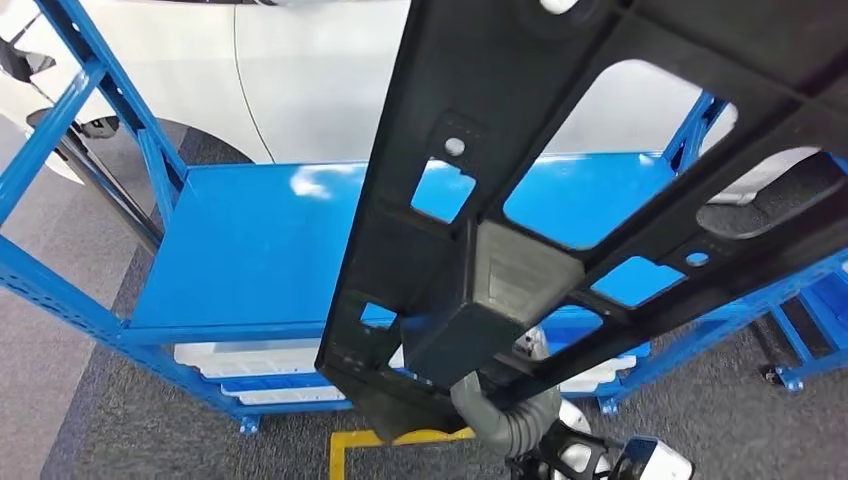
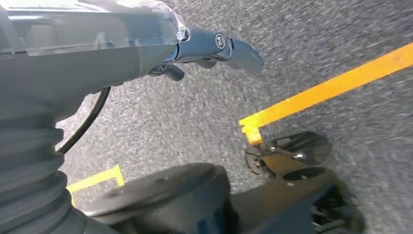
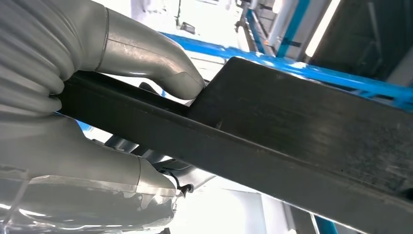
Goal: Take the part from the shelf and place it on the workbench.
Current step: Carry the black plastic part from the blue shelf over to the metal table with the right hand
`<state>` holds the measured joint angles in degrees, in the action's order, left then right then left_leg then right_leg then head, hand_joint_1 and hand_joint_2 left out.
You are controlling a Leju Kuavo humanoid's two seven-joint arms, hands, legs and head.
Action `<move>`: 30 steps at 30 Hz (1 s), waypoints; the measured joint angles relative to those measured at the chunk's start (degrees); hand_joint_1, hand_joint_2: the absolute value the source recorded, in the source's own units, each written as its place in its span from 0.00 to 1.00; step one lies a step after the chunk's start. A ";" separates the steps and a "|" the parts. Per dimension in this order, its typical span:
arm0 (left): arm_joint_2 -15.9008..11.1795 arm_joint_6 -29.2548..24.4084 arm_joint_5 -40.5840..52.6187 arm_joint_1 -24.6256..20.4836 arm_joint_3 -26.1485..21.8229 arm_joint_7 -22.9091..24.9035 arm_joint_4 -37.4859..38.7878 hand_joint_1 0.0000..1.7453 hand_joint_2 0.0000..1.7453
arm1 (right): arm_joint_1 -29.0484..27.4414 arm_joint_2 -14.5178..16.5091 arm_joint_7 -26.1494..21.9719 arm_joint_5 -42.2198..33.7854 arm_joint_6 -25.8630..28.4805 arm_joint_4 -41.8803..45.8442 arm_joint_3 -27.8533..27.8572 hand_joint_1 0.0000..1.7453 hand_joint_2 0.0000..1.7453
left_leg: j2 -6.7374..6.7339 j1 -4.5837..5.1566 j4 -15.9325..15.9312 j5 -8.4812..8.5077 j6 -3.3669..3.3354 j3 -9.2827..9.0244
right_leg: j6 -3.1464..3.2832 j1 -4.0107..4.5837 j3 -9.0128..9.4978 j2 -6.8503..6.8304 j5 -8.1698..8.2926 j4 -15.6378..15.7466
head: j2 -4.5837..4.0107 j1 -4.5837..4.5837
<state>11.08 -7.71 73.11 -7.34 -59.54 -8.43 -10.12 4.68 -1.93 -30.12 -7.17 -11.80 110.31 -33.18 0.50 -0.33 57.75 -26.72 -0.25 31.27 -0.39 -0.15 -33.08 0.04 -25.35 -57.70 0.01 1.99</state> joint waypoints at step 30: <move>-0.10 3.63 2.97 -1.98 2.14 1.44 -0.07 0.00 1.00 | -6.03 1.56 0.96 3.22 1.11 3.67 3.45 1.00 1.00 | -0.20 0.25 -1.16 -3.12 0.02 -4.64 | 0.42 0.21 -2.68 -0.45 2.88 0.06 | 0.00 -0.02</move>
<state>10.98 -4.08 76.08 -9.32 -57.41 -6.99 -10.19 -1.35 -0.37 -29.16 -3.96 -10.69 113.98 -29.73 0.30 -0.08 56.59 -29.84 -0.23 26.63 0.03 0.06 -35.76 -0.41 -22.47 -57.64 0.01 1.97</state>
